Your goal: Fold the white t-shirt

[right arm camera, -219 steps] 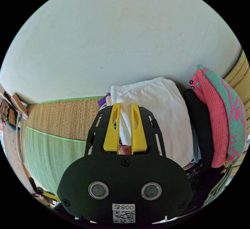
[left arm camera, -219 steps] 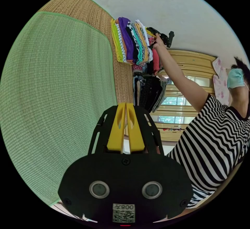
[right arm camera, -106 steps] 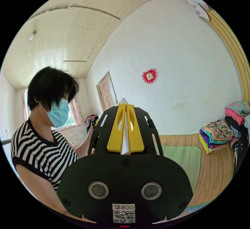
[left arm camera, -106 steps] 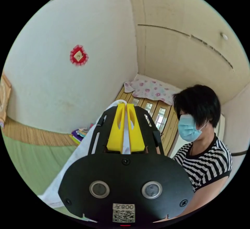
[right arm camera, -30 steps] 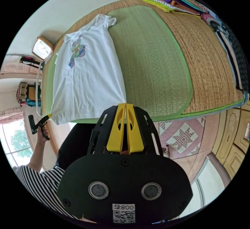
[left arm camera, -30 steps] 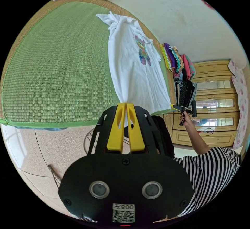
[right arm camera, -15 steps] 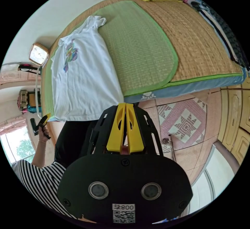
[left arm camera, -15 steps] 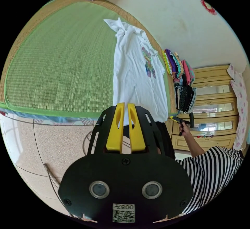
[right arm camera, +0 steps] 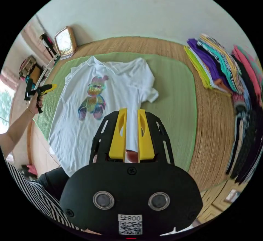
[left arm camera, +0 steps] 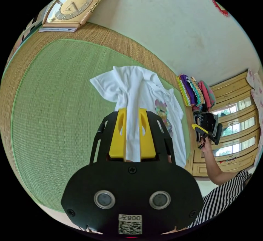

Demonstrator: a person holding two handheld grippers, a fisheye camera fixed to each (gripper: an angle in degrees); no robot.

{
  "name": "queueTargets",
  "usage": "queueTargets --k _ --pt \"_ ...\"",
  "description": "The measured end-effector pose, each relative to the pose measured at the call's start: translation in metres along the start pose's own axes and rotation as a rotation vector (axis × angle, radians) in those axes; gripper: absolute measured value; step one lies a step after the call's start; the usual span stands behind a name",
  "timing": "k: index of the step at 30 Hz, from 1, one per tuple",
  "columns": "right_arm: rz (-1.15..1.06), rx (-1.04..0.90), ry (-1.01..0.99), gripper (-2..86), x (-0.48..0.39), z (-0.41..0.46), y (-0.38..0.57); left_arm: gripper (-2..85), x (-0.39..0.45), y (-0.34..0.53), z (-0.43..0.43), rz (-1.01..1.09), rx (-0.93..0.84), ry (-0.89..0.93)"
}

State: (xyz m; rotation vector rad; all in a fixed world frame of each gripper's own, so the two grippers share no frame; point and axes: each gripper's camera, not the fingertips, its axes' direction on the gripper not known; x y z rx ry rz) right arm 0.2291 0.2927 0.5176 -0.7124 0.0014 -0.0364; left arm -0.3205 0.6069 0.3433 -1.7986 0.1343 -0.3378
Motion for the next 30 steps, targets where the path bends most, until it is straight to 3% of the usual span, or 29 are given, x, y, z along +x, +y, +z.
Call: queueTargets --k 6,13,22,27,30 --pt "-0.232 -0.007 0.133 8.1 -0.041 0.041 -0.072 7.3 0.004 -0.055 0.033 0.027 -0.038 -0.112" --pt "-0.326 -0.132 0.217 7.0 -0.055 0.090 -0.105 4.3 0.013 -0.082 0.064 0.054 -0.097 -0.204" --pt "-0.232 -0.088 0.205 0.3 -0.028 0.074 -0.137 0.9 0.028 -0.113 0.058 0.088 -0.098 -0.318" --pt "-0.098 -0.010 0.312 -0.1 0.033 0.029 -0.166 0.6 0.025 -0.132 0.035 0.067 -0.046 -0.374" --pt "0.038 -0.012 0.280 -0.1 0.084 0.016 -0.177 0.3 0.019 -0.133 0.027 -0.008 0.018 -0.421"
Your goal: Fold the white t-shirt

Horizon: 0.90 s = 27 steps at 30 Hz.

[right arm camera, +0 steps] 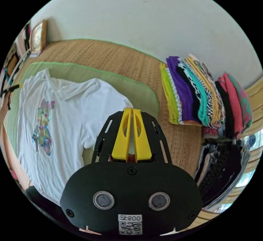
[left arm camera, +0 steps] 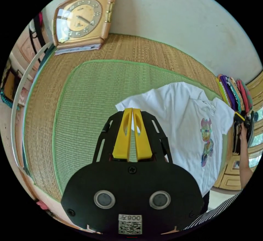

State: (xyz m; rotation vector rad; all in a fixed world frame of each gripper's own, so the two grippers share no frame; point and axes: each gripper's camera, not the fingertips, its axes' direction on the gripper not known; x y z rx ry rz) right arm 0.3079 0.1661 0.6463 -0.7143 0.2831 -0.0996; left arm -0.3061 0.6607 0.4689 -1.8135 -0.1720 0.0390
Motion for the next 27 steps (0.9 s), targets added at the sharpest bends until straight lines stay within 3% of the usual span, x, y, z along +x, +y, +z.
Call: queueTargets --k 6,12,18,22,27 --pt "0.259 -0.066 -0.198 -0.3 0.063 0.033 -0.005 0.2 0.017 0.001 0.005 -0.005 0.065 0.270" --pt "-0.071 0.006 -0.405 -0.4 -0.019 0.035 -0.032 0.2 0.106 -0.019 0.028 0.236 0.008 0.473" --pt "-0.284 -0.104 -0.444 -0.5 -0.092 0.077 -0.077 0.1 0.189 -0.055 0.065 0.388 -0.105 0.419" --pt "-0.302 -0.093 -0.434 -0.5 -0.099 0.087 -0.100 0.1 0.211 -0.084 0.083 0.372 -0.141 0.360" --pt "-0.249 0.019 -0.414 -0.5 -0.079 0.080 -0.147 0.1 0.225 -0.124 0.081 0.300 -0.048 0.327"
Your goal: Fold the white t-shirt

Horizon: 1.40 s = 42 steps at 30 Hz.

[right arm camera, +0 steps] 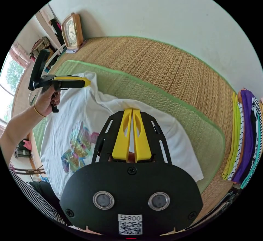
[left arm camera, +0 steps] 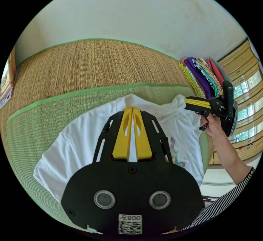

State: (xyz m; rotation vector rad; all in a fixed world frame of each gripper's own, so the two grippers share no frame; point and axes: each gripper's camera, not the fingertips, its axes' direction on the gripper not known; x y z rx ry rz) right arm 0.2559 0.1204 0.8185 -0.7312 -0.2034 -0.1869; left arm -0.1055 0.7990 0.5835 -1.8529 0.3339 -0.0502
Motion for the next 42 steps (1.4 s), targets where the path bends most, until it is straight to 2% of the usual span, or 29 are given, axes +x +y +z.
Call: queueTargets --k 4,8,14,17,21,25,29,31,32,34,36,39,42 --pt "0.065 0.087 -0.013 -0.5 0.022 -0.016 -0.017 0.1 -0.002 -0.010 -0.005 -0.050 0.052 -0.007" --pt "0.067 0.130 -0.108 -0.5 0.030 -0.021 -0.008 0.1 0.006 0.008 -0.012 -0.009 0.130 0.026" --pt "0.076 0.035 -0.007 -0.5 0.038 0.014 0.002 0.1 -0.003 0.028 -0.011 -0.069 0.194 0.025" --pt "0.120 0.007 0.027 -0.5 0.053 0.025 0.003 0.1 -0.013 0.027 0.004 -0.113 0.073 -0.123" --pt "0.148 0.018 -0.020 -0.5 0.072 0.031 0.007 0.1 -0.021 0.031 -0.001 -0.107 0.105 -0.236" --pt "0.181 0.034 -0.043 -0.5 0.084 0.033 0.009 0.1 -0.024 0.031 -0.003 -0.128 0.111 -0.223" --pt "0.188 0.092 -0.046 -0.5 0.088 0.024 0.015 0.1 -0.010 0.039 -0.013 -0.068 0.182 -0.094" --pt "0.203 0.120 -0.039 -0.5 0.092 0.021 0.018 0.1 -0.005 0.040 -0.009 -0.033 0.154 -0.134" --pt "0.223 0.106 -0.025 -0.5 0.098 0.025 0.018 0.1 -0.007 0.039 0.001 -0.034 0.081 -0.193" --pt "0.254 0.046 -0.019 -0.5 0.108 0.036 0.018 0.1 -0.008 0.041 0.000 -0.025 0.102 -0.189" --pt "0.304 0.076 -0.068 -0.4 0.119 0.035 0.022 0.1 -0.011 0.044 -0.007 -0.072 0.123 -0.152" --pt "0.280 0.153 -0.095 -0.2 0.119 0.028 0.026 0.1 -0.007 0.047 -0.014 -0.032 0.160 -0.168" --pt "0.257 0.179 -0.130 0.0 0.115 0.033 0.018 0.2 -0.014 0.045 -0.001 -0.036 0.068 -0.205"
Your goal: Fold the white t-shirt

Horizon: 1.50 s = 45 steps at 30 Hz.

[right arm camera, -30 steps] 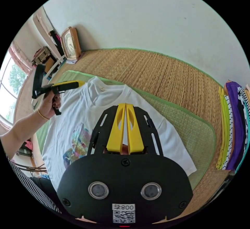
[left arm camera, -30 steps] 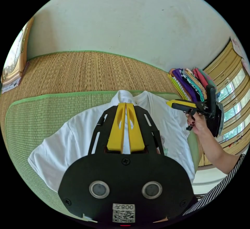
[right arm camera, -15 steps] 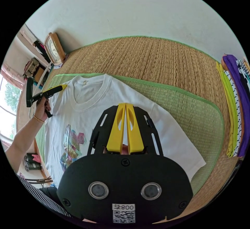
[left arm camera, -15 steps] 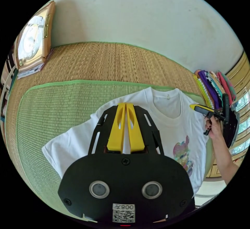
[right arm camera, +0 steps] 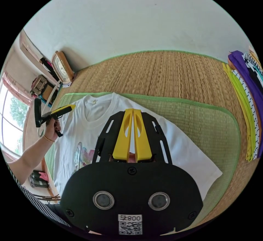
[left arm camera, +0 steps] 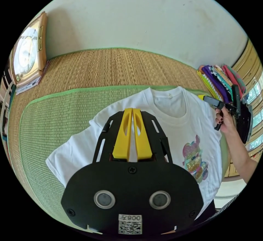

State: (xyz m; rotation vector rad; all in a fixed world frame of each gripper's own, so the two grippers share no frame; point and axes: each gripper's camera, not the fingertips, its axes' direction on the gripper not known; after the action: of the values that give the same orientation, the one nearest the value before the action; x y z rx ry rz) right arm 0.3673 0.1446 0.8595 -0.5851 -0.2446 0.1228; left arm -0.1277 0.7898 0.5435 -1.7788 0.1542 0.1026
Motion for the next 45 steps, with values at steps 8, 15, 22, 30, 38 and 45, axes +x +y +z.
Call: queueTargets --k 8,15,22,30,38,45 --pt "0.031 -0.074 0.015 -0.3 0.007 0.032 -0.014 0.2 -0.025 0.009 -0.007 -0.081 0.012 0.091" --pt "-0.026 0.032 -0.025 -0.2 0.009 -0.005 0.033 0.2 -0.056 0.082 -0.077 -0.093 0.137 0.061" --pt "-0.035 -0.024 -0.071 0.0 0.020 -0.028 0.115 0.2 -0.094 0.141 -0.081 -0.159 0.002 0.045" --pt "0.038 -0.012 -0.045 0.1 0.041 -0.034 0.150 0.9 -0.129 0.180 -0.122 -0.315 0.132 0.018" --pt "0.101 0.004 -0.131 0.1 0.059 -0.051 0.210 0.5 -0.157 0.206 -0.104 -0.402 0.057 0.212" --pt "0.107 0.003 -0.178 0.1 0.063 -0.055 0.237 0.4 -0.100 0.171 -0.106 -0.064 -0.025 0.159"
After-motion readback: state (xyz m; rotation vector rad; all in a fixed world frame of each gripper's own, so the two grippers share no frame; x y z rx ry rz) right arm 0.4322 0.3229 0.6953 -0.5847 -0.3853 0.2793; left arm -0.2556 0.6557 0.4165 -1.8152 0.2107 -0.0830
